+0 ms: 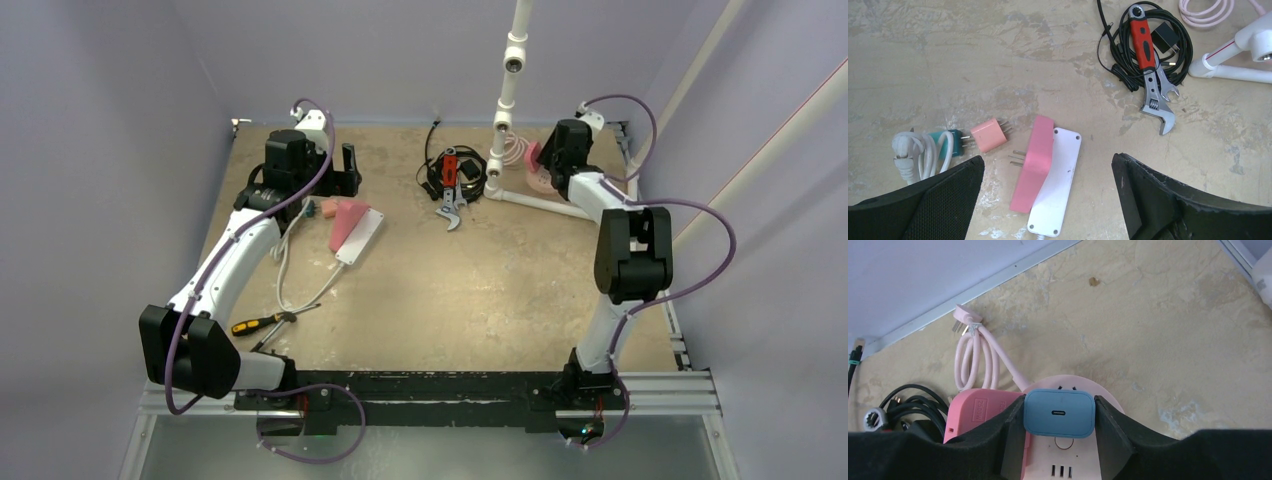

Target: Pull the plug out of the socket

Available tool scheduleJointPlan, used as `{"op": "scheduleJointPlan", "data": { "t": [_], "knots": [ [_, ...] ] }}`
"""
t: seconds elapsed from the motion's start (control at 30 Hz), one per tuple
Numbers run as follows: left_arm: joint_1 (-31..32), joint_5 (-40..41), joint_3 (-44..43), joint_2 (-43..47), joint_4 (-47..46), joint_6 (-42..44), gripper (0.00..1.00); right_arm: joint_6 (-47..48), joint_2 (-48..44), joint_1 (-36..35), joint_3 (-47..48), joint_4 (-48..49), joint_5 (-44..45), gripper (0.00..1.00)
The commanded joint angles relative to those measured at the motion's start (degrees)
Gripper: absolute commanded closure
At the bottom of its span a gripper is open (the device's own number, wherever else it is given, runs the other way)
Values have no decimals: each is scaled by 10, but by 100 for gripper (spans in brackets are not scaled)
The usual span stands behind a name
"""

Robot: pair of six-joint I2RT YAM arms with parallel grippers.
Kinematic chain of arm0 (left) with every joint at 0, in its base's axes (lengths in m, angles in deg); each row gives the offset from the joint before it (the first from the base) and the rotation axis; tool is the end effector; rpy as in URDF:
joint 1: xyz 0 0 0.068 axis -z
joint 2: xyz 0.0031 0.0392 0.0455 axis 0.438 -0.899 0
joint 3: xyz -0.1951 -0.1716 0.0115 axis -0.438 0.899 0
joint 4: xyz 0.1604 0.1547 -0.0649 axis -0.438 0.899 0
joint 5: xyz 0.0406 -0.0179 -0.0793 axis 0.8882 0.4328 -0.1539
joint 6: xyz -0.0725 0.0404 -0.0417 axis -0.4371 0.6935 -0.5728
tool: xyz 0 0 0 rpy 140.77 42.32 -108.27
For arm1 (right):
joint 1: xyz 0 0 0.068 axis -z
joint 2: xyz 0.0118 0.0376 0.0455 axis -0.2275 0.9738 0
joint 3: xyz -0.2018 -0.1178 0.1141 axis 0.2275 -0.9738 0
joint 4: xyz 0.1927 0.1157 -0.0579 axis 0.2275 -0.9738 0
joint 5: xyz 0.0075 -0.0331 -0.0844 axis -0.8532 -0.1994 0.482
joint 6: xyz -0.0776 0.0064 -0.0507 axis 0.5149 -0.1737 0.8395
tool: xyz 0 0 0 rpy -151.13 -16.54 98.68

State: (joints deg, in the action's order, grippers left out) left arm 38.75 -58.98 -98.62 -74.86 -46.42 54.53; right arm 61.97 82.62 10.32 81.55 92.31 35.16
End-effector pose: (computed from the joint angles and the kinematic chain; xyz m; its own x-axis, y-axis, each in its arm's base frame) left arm 0.3143 -0.0779 0.3089 -0.5155 -0.0871 -0.8524 0.1871 0.9594 -0.2112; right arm 0.4540 -0.0042 0.2167 -0.3275 0.3686 -0.8700 0.4018 0.8877 0.2249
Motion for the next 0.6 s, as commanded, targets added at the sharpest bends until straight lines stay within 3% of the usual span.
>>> {"op": "scheduleJointPlan", "data": {
  "t": [0.0,0.3,0.57],
  "knots": [
    [1,-10,2,10,-24,-10,1,0,-53,3,-29,39,1,100],
    [1,-18,2,11,-25,-14,1,-29,-117,-6,-145,71,-11,100],
    [6,-27,7,15,-29,-19,1,-84,-158,-91,-195,52,22,100]
  ]
}}
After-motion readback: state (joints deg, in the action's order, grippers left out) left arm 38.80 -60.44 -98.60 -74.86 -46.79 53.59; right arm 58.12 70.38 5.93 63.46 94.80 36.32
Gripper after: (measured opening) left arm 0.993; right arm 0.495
